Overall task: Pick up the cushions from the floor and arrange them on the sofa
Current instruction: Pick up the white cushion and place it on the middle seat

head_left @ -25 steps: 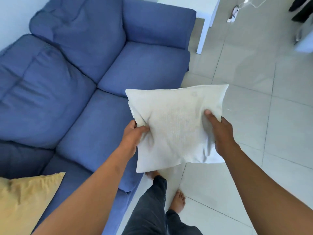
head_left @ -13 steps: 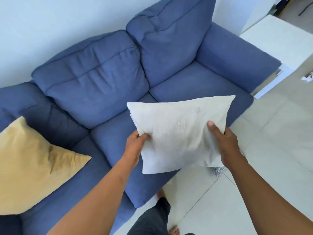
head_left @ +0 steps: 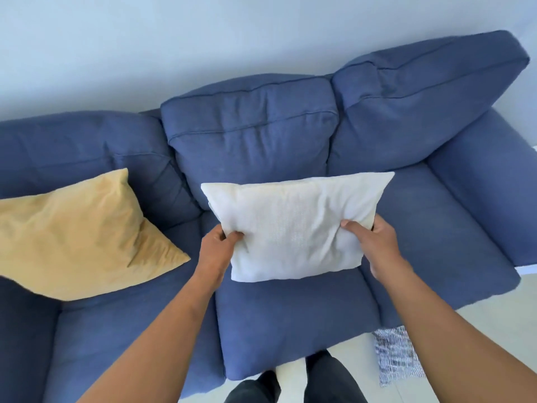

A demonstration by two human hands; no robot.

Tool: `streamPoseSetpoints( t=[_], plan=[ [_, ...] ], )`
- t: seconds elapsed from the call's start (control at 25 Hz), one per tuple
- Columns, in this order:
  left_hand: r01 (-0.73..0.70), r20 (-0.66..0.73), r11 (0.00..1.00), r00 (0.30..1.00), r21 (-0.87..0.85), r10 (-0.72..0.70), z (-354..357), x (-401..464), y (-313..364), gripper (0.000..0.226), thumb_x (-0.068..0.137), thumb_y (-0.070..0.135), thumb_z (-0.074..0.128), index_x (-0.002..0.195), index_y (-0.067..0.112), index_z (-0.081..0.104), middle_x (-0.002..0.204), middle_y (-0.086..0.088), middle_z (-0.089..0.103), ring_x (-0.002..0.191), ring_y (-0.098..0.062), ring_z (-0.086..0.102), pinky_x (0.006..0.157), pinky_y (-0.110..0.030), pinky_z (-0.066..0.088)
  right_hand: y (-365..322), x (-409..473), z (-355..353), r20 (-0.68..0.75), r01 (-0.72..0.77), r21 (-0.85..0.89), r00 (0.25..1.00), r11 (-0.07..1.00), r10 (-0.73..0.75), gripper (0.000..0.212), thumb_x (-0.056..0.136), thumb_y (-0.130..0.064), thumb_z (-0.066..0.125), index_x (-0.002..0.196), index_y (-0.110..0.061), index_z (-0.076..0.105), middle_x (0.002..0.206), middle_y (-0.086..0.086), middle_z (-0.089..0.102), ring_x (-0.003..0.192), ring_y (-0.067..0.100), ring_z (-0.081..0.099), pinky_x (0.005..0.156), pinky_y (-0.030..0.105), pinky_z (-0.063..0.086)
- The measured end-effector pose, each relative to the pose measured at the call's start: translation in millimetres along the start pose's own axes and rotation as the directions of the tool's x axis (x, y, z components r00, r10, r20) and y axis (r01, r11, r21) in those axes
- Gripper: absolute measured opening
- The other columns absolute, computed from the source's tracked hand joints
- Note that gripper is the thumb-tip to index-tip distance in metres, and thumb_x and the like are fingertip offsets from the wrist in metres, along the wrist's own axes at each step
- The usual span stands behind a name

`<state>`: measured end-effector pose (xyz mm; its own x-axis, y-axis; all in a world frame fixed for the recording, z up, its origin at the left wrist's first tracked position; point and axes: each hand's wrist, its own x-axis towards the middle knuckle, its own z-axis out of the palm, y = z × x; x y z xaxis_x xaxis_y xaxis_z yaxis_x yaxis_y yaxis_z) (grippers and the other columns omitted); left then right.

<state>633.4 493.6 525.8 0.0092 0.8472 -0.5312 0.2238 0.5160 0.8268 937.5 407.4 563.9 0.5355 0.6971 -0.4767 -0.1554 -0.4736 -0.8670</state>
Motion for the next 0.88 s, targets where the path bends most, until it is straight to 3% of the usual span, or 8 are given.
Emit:
streamPoseSetpoints(
  t=[0.24,0.4,0.56,0.68,0.76,0.88],
  plan=[
    [-0.021,-0.198,0.995,0.979,0.094,0.039,7.6,25.6,0.6,0.025,0.090,0.031,0.063,0.096,0.007,0.067,0.103,-0.023,0.072,0.082,-0.021,0.062,0.075,-0.040,0.052,-23.8,80.3,24.8,0.131,-0.034,-0.065,0.990,0.997,0.042,0.028,0.088,-0.013,0.081,0.115,-0.012,0.074,0.115,0.006,0.080,0.109,0.027,0.075,0.094,0.043,0.061],
    [0.047,-0.321,0.995,0.947,0.090,-0.016,25.8,49.8,3.5,0.015,0.092,0.024,0.063,0.092,0.010,0.068,0.092,-0.013,0.076,0.079,-0.029,0.067,0.073,-0.044,0.056,-27.5,128.9,34.8,0.206,-0.045,-0.099,0.976,0.994,0.064,0.028,0.087,-0.010,0.082,0.114,-0.012,0.073,0.113,0.004,0.080,0.107,0.024,0.075,0.094,0.039,0.060],
    [0.064,-0.369,0.990,0.929,0.122,-0.015,39.5,81.3,-1.5,0.023,0.092,0.024,0.064,0.087,0.002,0.061,0.078,-0.013,0.064,0.071,-0.017,0.054,0.065,-0.036,0.045,-14.7,164.4,45.1,0.211,-0.063,-0.112,0.974,0.992,0.085,0.029,0.086,-0.010,0.084,0.112,-0.014,0.073,0.109,0.001,0.080,0.104,0.020,0.075,0.091,0.037,0.060],
    [0.076,-0.386,0.986,0.923,0.151,-0.012,41.6,112.5,-5.2,0.020,0.091,0.027,0.066,0.084,0.008,0.063,0.076,-0.004,0.064,0.069,-0.018,0.055,0.065,-0.039,0.048,-1.9,190.0,56.6,0.198,-0.074,-0.101,0.976,0.992,0.093,0.027,0.085,-0.013,0.085,0.108,-0.018,0.073,0.108,-0.001,0.079,0.101,0.017,0.075,0.088,0.035,0.059],
    [0.098,-0.380,0.985,0.924,0.144,-0.036,40.2,136.3,-8.5,0.010,0.089,0.027,0.067,0.091,0.018,0.071,0.089,-0.002,0.075,0.078,-0.021,0.067,0.076,-0.046,0.058,6.2,210.1,65.2,0.221,-0.086,-0.117,0.969,0.989,0.111,0.028,0.087,-0.012,0.085,0.109,-0.021,0.072,0.109,-0.004,0.078,0.102,0.015,0.074,0.090,0.033,0.059],
    [0.164,-0.277,0.968,0.955,0.192,-0.107,41.8,155.3,-21.1,0.039,0.091,0.022,0.066,0.129,0.027,0.070,0.111,0.005,0.076,0.090,-0.022,0.069,0.094,-0.048,0.059,23.1,239.7,76.1,0.256,-0.074,-0.336,0.952,0.939,0.167,0.041,0.088,0.000,0.075,0.123,-0.020,0.069,0.112,-0.002,0.072,0.112,0.024,0.070,0.085,0.032,0.055]
  ],
)
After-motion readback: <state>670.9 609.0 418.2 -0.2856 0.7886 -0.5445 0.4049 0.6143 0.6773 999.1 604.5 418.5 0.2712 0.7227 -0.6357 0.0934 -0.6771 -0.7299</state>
